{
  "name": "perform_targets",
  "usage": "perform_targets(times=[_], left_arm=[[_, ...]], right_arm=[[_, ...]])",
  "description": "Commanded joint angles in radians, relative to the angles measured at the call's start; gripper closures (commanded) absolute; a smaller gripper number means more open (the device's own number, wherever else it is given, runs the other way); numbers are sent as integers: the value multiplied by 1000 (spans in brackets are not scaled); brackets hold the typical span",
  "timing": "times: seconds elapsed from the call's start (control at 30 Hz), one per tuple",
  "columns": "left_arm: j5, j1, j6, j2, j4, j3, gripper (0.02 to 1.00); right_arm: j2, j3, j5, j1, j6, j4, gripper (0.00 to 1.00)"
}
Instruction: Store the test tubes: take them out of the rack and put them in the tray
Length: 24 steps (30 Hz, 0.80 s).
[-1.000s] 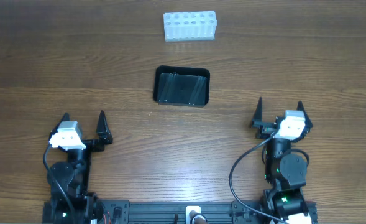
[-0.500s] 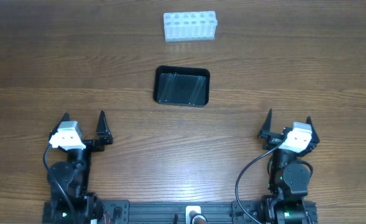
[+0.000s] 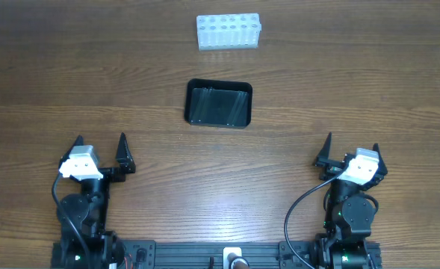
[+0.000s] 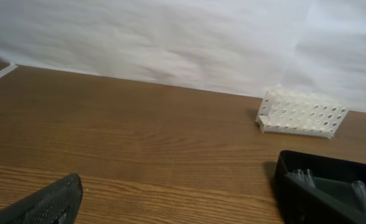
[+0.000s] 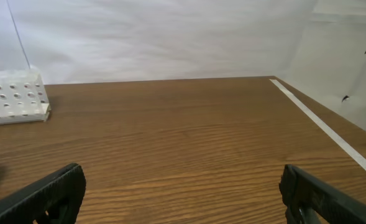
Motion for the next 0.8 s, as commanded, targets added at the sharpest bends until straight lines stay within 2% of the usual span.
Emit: perform_targets(times=[0.03,0.3,0.8], left_arm=[[-1,-3,15,-6,-5,-4,20],[-1,-3,15,-6,-5,-5,20],[-1,-3,15,-6,-5,-5,20]], right_arm=[[-11,-5,-23,-13,0,-4,7],[-11,-5,-226,-13,-1,-23,9],[-11,-5,-230,-13,-1,-24,9]])
